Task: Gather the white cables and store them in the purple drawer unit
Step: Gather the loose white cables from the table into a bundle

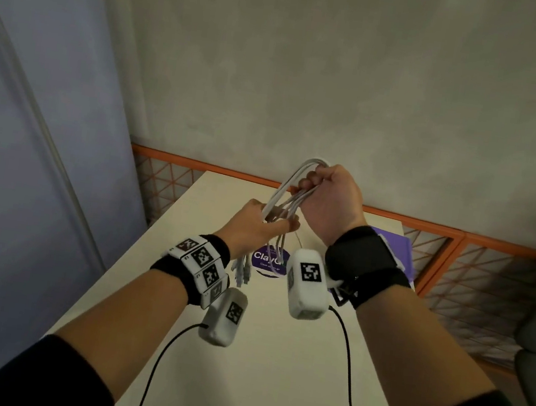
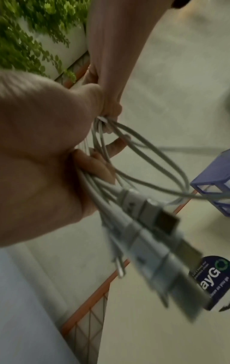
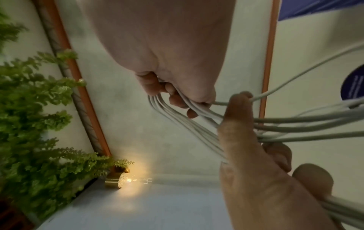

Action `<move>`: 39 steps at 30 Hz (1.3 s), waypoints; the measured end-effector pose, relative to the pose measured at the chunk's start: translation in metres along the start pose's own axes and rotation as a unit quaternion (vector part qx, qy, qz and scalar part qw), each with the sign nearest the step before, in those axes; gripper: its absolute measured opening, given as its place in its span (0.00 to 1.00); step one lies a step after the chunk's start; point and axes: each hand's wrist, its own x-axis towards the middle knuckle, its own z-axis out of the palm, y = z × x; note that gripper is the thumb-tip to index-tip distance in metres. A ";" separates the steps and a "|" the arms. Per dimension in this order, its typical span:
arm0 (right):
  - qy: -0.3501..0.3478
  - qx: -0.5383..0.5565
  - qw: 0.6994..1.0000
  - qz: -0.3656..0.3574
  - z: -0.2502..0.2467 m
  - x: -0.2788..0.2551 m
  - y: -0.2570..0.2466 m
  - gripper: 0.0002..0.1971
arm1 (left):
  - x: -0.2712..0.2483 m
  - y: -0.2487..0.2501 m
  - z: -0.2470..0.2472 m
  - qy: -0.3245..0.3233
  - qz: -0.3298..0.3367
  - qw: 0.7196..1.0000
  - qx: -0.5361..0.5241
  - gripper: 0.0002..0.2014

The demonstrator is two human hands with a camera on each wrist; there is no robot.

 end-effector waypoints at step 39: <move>-0.004 -0.832 0.458 -0.312 -0.019 -0.027 -0.017 0.12 | -0.010 0.011 -0.025 -0.058 0.033 0.998 -0.017 0.20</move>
